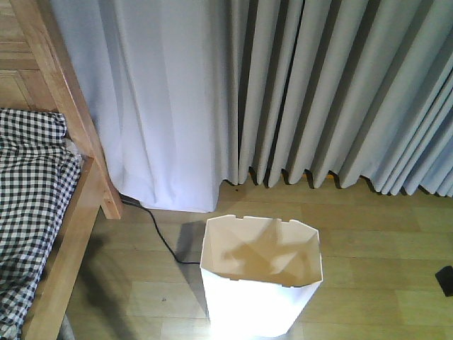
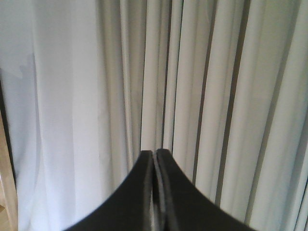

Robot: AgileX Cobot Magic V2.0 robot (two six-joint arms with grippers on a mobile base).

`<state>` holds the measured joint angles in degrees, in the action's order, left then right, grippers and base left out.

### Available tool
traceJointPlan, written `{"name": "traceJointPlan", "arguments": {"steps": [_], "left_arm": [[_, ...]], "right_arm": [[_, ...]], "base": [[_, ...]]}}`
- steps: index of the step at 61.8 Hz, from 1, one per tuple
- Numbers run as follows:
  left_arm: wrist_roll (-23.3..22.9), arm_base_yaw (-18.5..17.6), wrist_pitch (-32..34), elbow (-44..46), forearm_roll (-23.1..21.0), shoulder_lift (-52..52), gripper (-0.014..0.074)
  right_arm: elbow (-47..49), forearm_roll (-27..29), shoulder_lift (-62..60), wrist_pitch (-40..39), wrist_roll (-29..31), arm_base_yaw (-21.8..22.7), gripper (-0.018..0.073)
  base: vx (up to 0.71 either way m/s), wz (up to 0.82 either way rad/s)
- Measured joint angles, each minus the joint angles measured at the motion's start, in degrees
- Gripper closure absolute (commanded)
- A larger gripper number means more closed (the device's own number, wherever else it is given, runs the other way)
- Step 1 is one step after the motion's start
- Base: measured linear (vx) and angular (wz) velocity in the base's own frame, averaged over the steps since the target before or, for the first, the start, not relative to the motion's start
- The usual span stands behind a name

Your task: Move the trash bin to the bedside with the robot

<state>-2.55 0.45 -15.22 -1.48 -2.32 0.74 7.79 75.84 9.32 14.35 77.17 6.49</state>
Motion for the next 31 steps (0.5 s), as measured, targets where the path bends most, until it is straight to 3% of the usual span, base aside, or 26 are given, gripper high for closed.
{"name": "traceJointPlan", "arguments": {"steps": [10, 16, 24, 31], "left_arm": [[0.00, 0.00, 0.00, 0.00, 0.00, 0.00, 0.0602], [0.00, 0.00, 0.00, 0.00, 0.00, 0.00, 0.0602], [0.00, 0.00, 0.00, 0.00, 0.00, 0.00, 0.0602], [0.00, 0.00, 0.00, 0.00, 0.00, 0.00, 0.0602]], "right_arm": [[0.00, -1.18, 0.00, -0.16, -0.07, 0.00, 0.0568], [0.00, -6.33, -1.03, -0.24, -2.88, 0.00, 0.0568], [0.00, -17.27, -3.79, -0.99, -14.05, 0.00, 0.0568], [0.00, -32.66, -6.06, -0.94, -29.48, 0.00, 0.0568]], "base": [[0.00, 0.00], [0.00, 0.00], [0.00, 0.00], [0.00, 0.00]]}}
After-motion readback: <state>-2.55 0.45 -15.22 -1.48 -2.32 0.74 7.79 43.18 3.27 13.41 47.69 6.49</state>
